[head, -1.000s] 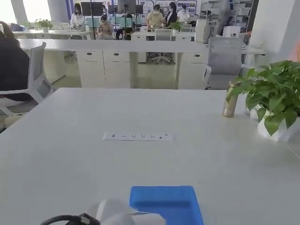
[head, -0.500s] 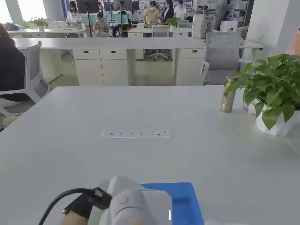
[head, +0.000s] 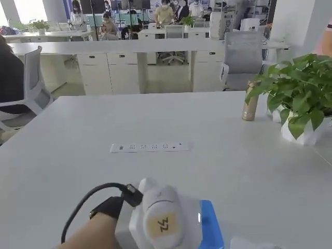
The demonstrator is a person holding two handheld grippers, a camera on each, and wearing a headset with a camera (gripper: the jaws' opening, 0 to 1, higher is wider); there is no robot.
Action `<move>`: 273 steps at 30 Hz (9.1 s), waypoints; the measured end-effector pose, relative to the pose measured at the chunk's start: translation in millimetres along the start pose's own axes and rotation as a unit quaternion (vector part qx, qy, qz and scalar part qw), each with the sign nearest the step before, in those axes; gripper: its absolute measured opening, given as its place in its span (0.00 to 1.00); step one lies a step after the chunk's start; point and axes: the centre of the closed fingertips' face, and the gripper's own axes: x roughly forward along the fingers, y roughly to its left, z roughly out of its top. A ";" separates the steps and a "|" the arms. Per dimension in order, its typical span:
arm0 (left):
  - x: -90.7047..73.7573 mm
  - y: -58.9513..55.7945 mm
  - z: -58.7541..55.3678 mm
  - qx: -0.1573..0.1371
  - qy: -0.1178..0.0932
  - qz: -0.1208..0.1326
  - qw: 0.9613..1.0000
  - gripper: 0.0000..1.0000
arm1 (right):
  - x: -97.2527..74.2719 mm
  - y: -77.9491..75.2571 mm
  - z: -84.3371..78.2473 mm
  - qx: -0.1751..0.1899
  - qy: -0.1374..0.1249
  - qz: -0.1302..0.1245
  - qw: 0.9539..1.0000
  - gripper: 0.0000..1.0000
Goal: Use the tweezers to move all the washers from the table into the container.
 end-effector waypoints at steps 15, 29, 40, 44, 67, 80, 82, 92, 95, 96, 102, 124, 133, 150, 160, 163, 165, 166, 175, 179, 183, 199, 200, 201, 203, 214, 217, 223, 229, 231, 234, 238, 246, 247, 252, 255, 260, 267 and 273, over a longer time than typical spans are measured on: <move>-9.7 21.9 1.1 -0.102 -0.085 0.076 0.988 0.19 | -5.1 -4.5 4.6 0.008 0.010 0.017 1.000 0.02; -45.3 -2.6 -38.2 -0.272 -0.178 0.165 0.931 0.41 | -5.4 -8.2 4.5 0.046 0.012 0.002 0.999 0.02; -58.1 -16.8 -50.8 -0.350 -0.243 0.221 0.877 0.71 | -5.3 -9.9 3.5 0.057 0.018 -0.011 0.998 0.02; -60.1 -21.5 -54.0 -0.360 -0.262 0.243 0.862 0.90 | -5.9 -8.2 3.0 0.056 0.022 -0.009 0.998 0.02; -86.2 -15.9 -48.3 -0.370 -0.381 0.354 0.770 0.99 | -16.7 -6.9 -6.3 0.090 0.030 -0.034 0.995 0.03; -83.3 -16.9 -43.2 -0.339 -0.382 0.355 0.783 0.98 | -18.1 -9.1 -4.1 0.140 0.018 -0.050 0.989 0.03; -80.8 -18.1 -42.5 -0.339 -0.381 0.348 0.787 0.96 | -18.5 -7.5 -1.1 0.145 0.017 -0.052 0.988 0.03; -82.3 -18.0 -41.9 -0.350 -0.395 0.338 0.779 0.95 | -19.7 -6.2 21.0 0.131 0.016 -0.067 0.989 0.03; -84.3 -16.6 -45.4 -0.353 -0.394 0.347 0.775 0.94 | -25.8 -7.8 33.9 0.123 0.009 -0.068 0.990 0.03; -84.3 -16.7 -47.4 -0.356 -0.393 0.348 0.773 0.93 | -29.3 -9.6 38.6 0.119 0.006 -0.071 0.990 0.03; -87.5 -14.5 -53.1 -0.369 -0.401 0.353 0.760 0.93 | -47.4 -26.6 60.7 0.119 -0.021 -0.077 0.990 0.03; -73.8 -19.0 -55.2 -0.346 -0.349 0.355 0.795 0.89 | -20.7 -130.3 39.0 0.181 0.067 -0.091 0.977 0.03; -73.4 -18.3 -57.3 -0.347 -0.344 0.358 0.796 0.88 | -2.6 -139.0 19.8 0.163 0.128 -0.091 0.974 0.03; -69.2 -19.8 -55.5 -0.347 -0.341 0.347 0.802 0.87 | -3.0 -135.6 17.5 0.158 0.139 -0.088 0.974 0.03; -67.5 -20.6 -56.0 -0.346 -0.336 0.345 0.805 0.86 | -15.8 -131.4 30.8 0.144 0.128 -0.088 0.977 0.03; -67.5 -20.6 -56.6 -0.347 -0.336 0.345 0.805 0.86 | -20.4 -124.2 39.9 0.131 0.121 -0.082 0.980 0.03; -67.7 -20.7 -56.5 -0.348 -0.336 0.345 0.804 0.86 | -23.8 -120.1 46.3 0.124 0.118 -0.079 0.982 0.03; -67.5 -20.9 -56.5 -0.348 -0.336 0.344 0.805 0.86 | -25.0 -118.1 50.1 0.121 0.114 -0.077 0.983 0.03; -66.6 -21.0 -57.1 -0.348 -0.334 0.344 0.806 0.85 | -31.2 -93.4 78.3 0.103 0.092 -0.051 0.989 0.03; -66.1 -20.9 -57.9 -0.349 -0.332 0.344 0.806 0.85 | -30.7 -82.1 83.8 0.102 0.089 -0.038 0.990 0.03; -66.4 -20.7 -58.1 -0.349 -0.332 0.346 0.805 0.85 | -28.9 -68.9 85.7 0.103 0.085 -0.022 0.991 0.03; -64.9 -20.5 -58.8 -0.348 -0.330 0.345 0.807 0.85 | -10.7 -34.5 51.0 0.110 0.113 0.017 0.987 0.03; -64.9 -20.5 -58.7 -0.348 -0.330 0.345 0.807 0.85 | -9.5 -33.7 48.2 0.113 0.116 0.018 0.987 0.03; -64.8 -20.5 -58.6 -0.349 -0.331 0.344 0.807 0.85 | -8.3 -33.2 45.5 0.114 0.118 0.019 0.986 0.03; -64.3 -20.4 -59.2 -0.349 -0.330 0.344 0.807 0.85 | -6.1 -30.4 39.2 0.120 0.125 0.023 0.985 0.03; -62.8 -20.3 -59.6 -0.348 -0.328 0.342 0.809 0.85 | 3.6 -25.0 21.9 0.123 0.145 0.034 0.981 0.03; -62.1 -20.2 -60.0 -0.350 -0.328 0.341 0.809 0.85 | 5.4 -24.4 19.7 0.122 0.149 0.037 0.981 0.03; -60.9 -20.2 -60.8 -0.351 -0.324 0.340 0.810 0.85 | 8.0 -24.3 17.1 0.119 0.153 0.039 0.980 0.03; -59.9 -20.3 -61.0 -0.351 -0.322 0.338 0.812 0.85 | 9.9 -24.9 15.3 0.110 0.150 0.042 0.982 0.03; -59.6 -20.3 -61.1 -0.350 -0.321 0.338 0.812 0.85 | 9.9 -24.5 15.2 0.109 0.149 0.046 0.982 0.03; -58.4 -20.7 -61.1 -0.349 -0.317 0.337 0.815 0.85 | 9.7 -20.2 15.3 0.095 0.149 0.054 0.983 0.03; -57.0 -21.3 -60.9 -0.348 -0.315 0.336 0.817 0.84 | 9.5 -10.9 15.1 0.031 0.154 0.074 0.985 0.03; -53.9 -22.4 -61.5 -0.347 -0.307 0.332 0.822 0.83 | 8.6 -0.1 15.4 -0.034 0.170 0.079 0.982 0.03; -53.7 -22.6 -61.5 -0.346 -0.306 0.332 0.823 0.83 | 9.1 1.0 15.7 -0.038 0.169 0.080 0.982 0.03; -54.8 -22.3 -62.0 -0.347 -0.307 0.334 0.821 0.83 | 14.6 0.7 15.0 -0.061 0.166 0.084 0.981 0.03; -55.3 -22.1 -62.4 -0.348 -0.307 0.335 0.820 0.83 | 13.5 1.0 13.2 -0.071 0.166 0.080 0.980 0.03; -53.8 -22.6 -62.7 -0.346 -0.302 0.334 0.823 0.82 | 10.4 0.2 9.5 -0.070 0.162 0.074 0.982 0.03; -54.0 -22.6 -63.8 -0.347 -0.302 0.335 0.822 0.82 | 8.9 -0.3 8.6 -0.070 0.158 0.058 0.983 0.02; -52.7 -23.4 -62.9 -0.345 -0.301 0.331 0.825 0.82 | -1.4 -4.9 11.5 -0.040 0.152 0.056 0.986 0.02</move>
